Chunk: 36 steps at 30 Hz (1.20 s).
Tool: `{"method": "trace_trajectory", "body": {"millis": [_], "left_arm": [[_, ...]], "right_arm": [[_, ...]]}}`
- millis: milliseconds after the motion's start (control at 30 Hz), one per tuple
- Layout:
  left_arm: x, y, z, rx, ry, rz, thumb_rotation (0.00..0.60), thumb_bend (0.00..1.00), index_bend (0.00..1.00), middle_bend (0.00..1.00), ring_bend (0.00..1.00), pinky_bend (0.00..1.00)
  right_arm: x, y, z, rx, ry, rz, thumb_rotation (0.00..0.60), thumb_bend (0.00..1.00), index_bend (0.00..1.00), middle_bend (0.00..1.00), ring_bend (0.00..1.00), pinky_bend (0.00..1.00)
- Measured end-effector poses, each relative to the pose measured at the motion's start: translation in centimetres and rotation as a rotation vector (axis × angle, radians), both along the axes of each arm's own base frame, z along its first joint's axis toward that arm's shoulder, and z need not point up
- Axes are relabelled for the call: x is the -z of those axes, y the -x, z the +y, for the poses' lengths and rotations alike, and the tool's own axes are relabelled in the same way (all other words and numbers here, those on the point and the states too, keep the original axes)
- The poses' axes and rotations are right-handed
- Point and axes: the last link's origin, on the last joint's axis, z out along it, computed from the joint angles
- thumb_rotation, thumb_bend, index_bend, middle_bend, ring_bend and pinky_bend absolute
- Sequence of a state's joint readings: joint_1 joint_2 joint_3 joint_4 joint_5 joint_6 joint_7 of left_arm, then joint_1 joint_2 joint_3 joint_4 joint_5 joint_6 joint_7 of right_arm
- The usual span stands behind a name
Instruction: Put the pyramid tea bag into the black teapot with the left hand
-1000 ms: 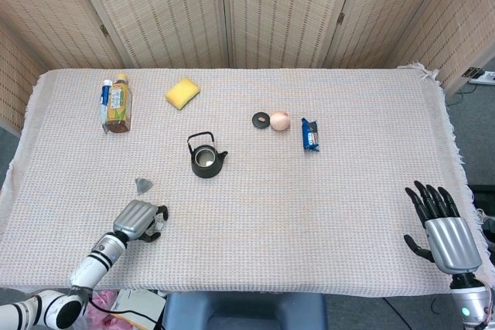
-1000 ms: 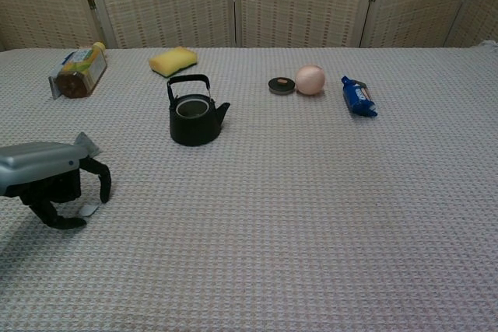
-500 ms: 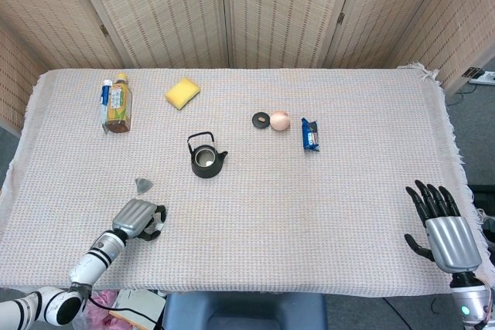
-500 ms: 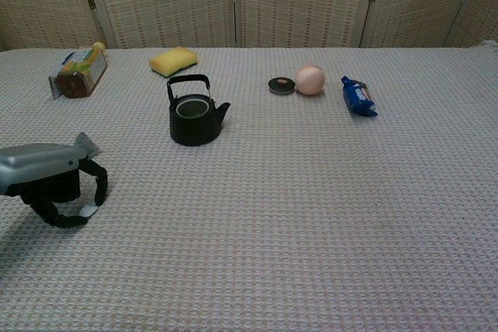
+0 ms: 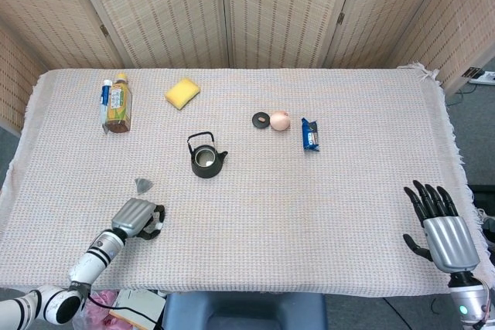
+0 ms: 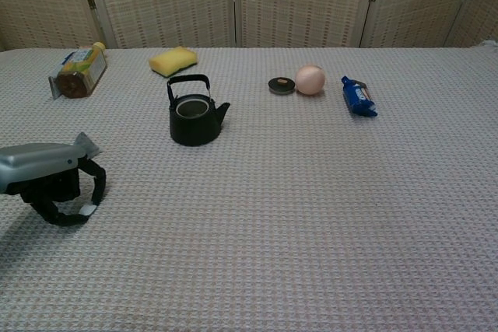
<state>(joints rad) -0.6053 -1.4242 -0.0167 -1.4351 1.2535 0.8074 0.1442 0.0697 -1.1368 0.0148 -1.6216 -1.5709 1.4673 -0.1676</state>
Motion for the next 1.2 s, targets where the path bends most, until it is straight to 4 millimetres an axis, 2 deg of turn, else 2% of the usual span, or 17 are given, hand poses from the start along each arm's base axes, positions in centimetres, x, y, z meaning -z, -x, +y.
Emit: {"method": "trace_trajectory", "body": {"millis": [600, 967, 1200], "left_arm": [[-0.8, 0.1, 0.0, 0.002, -0.016, -0.012, 0.600, 0.40, 0.60, 1.00, 0.92, 0.92], [-1.2, 0.1, 0.0, 0.003, -0.041, -0.017, 0.600, 0.51, 0.69, 1.00, 0.92, 0.92], [-1.6, 0.3, -0.1, 0.008, -0.061, -0.011, 0.600, 0.53, 0.70, 1.00, 0.92, 0.92]], "right_arm": [[0.2, -0.1, 0.0, -0.004, -0.004, 0.003, 0.600, 0.18, 0.00, 0.00, 0.00, 0.00], [0.3, -0.1, 0.0, -0.005, -0.009, 0.006, 0.600, 0.18, 0.00, 0.00, 0.00, 0.00], [0.5, -0.2, 0.0, -0.007, -0.015, 0.009, 0.600, 0.18, 0.00, 0.00, 0.00, 0.00]]}}
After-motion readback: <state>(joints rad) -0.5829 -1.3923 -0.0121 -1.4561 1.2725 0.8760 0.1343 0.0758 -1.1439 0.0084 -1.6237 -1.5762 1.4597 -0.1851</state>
